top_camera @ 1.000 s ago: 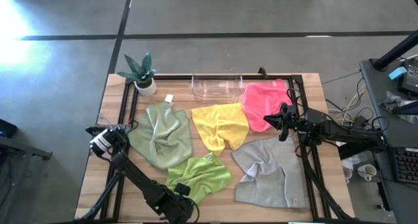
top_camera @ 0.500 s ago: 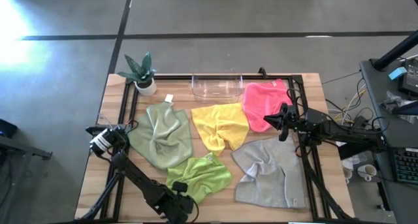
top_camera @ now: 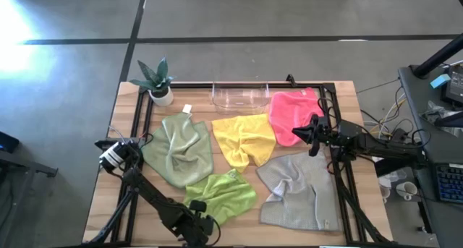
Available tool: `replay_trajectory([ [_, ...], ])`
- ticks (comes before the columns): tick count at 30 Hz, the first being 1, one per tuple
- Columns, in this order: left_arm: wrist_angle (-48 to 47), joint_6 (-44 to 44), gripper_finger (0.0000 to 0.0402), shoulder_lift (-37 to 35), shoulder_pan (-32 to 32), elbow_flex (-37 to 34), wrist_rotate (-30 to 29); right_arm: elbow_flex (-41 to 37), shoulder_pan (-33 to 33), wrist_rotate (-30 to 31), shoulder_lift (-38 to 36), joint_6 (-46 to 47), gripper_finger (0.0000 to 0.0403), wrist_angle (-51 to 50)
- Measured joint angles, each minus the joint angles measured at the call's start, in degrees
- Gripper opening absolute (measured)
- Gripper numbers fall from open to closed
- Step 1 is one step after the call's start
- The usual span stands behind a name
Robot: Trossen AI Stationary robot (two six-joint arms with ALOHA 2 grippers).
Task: Fold microfiber towels
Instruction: Fold the green microfiber cloth
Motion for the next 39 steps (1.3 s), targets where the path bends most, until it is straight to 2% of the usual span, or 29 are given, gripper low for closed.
replay_trajectory([
  [7, -6.65, 2.89, 0.0008, -10.58, -0.23, 0.79, -5.07, 0.00, 0.00, -0.02, 0.00, 0.00, 0.0027, 0.02],
  [10, -7.29, 7.52, 0.0008, -13.32, -0.31, -0.11, -6.99, 0.00, 0.00, -0.01, 0.00, 0.00, 0.0027, 0.02],
  [14, -6.60, 7.59, 0.0018, -16.06, -0.04, 0.00, -11.86, 0.01, 0.01, 0.00, 0.00, 0.00, 0.0027, 0.02],
  [18, -6.64, 7.53, 0.0046, -16.22, 0.62, 0.08, -13.05, 0.00, 0.01, 0.01, 0.00, 0.00, 0.0027, 0.02],
  [28, -6.59, 3.61, 0.0149, -16.41, 0.68, 0.01, -12.59, 0.00, 0.01, 0.01, 0.00, 0.00, 0.0027, 0.02],
  [31, -5.81, 6.07, 0.0157, -15.89, 0.14, 0.23, -10.36, -0.01, 0.02, 0.01, 0.00, 0.00, 0.0027, 0.02],
  [39, -4.09, 6.11, 0.0157, -10.37, -4.15, 0.41, -10.14, -0.01, 0.00, 0.01, 0.00, 0.00, 0.0027, 0.02],
])
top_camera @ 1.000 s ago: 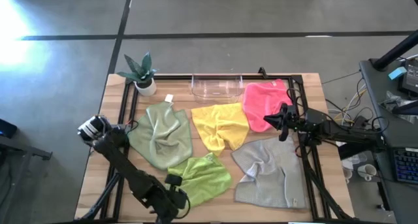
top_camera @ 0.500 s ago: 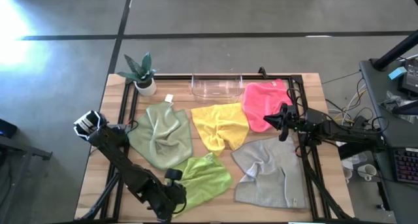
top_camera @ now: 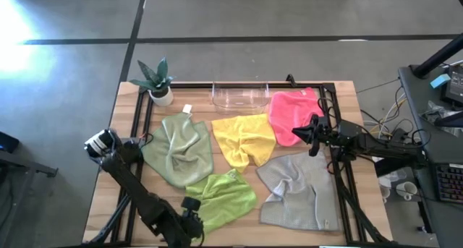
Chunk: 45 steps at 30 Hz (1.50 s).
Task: Fold microfiber towels
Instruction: Fold the green microfiber cloth
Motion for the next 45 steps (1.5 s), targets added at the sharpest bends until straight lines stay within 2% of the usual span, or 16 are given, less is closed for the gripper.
replay_trajectory([
  [5, 0.97, -0.63, 0.0157, 3.79, -1.67, 1.16, 0.46, 0.02, 0.01, 0.00, 0.00, 0.00, 0.0027, -0.01],
  [10, 4.38, -8.14, 0.0157, 7.43, -2.22, 1.16, 1.46, 0.02, 0.00, 0.00, 0.00, 0.00, 0.0027, 0.00],
  [18, 4.43, -13.74, 0.0157, 11.22, -2.30, 1.07, 1.34, 0.00, 0.00, 0.00, 0.00, 0.00, 0.0027, 0.00],
  [27, -7.80, -20.16, 0.0157, 11.39, -2.30, 0.30, -1.71, 0.00, 0.00, 0.02, 0.00, 0.00, 0.0027, 0.00],
  [33, -10.67, -21.37, 0.0153, 13.34, -2.27, -0.22, -1.77, 0.01, 0.02, 0.02, 0.00, 0.00, 0.0027, 0.00],
  [38, -10.98, -21.31, 0.0113, 14.65, -2.27, -0.27, -1.74, 0.01, 0.01, 0.00, 0.00, 0.00, 0.0027, 0.00],
  [45, -11.97, -22.02, 0.0016, 14.81, -2.03, -0.46, -2.82, 0.02, 0.02, 0.02, 0.00, 0.00, 0.0027, 0.00],
])
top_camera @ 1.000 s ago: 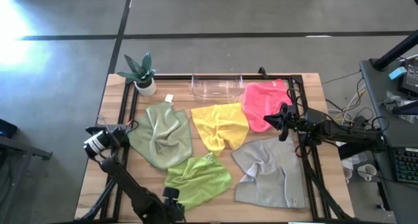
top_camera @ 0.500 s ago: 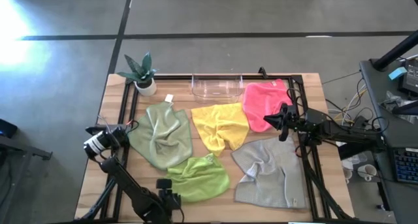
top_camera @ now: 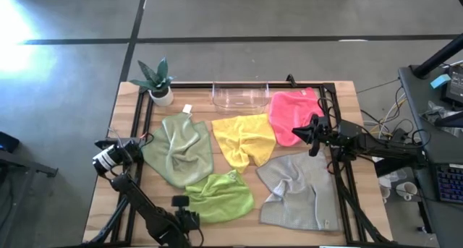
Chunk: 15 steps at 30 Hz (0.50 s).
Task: Fold microfiber towels
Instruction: Fold the green microfiber cloth
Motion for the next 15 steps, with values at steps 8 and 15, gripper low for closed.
replay_trajectory([
  [8, -0.36, -9.80, 0.0001, -4.09, 1.03, 0.66, 1.62, -0.01, -0.01, -0.02, 0.00, 0.00, 0.0027, 0.00],
  [15, -0.05, -12.73, 0.0000, -11.09, 1.38, 0.81, 2.86, 0.00, 0.00, -0.02, 0.00, 0.00, 0.0027, 0.00],
])
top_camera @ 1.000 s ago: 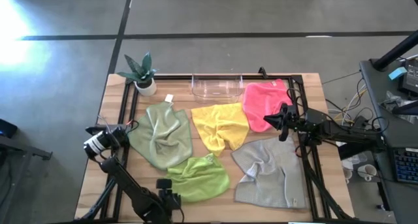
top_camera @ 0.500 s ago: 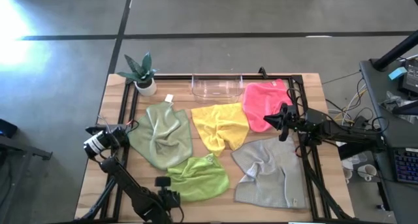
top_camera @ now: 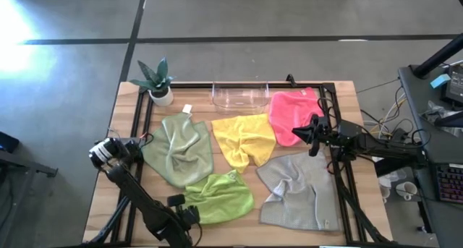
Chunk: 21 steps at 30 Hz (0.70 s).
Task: Fold microfiber towels
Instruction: Fold the green microfiber cloth
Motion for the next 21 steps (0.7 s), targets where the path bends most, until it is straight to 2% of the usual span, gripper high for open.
replay_trajectory([
  [7, -3.06, -5.83, 0.0000, -3.54, 0.00, -0.05, -0.18, 0.00, -0.02, 1.55, 0.00, -0.21, 0.0027, 0.13],
  [13, -3.51, -6.06, 0.0000, -4.28, 0.57, 0.01, -0.24, 0.00, -0.02, 1.51, 0.00, 0.60, 0.0027, 0.16],
  [17, -3.56, -6.04, 0.0000, -4.38, 1.49, 0.02, -0.13, -0.11, -0.02, 1.60, 0.00, 10.95, 0.0027, 1.34],
  [21, -3.63, -5.95, 0.0000, -4.44, 2.47, 0.56, -0.03, -0.17, 0.00, 1.42, -0.02, 14.21, 0.0027, 4.44],
])
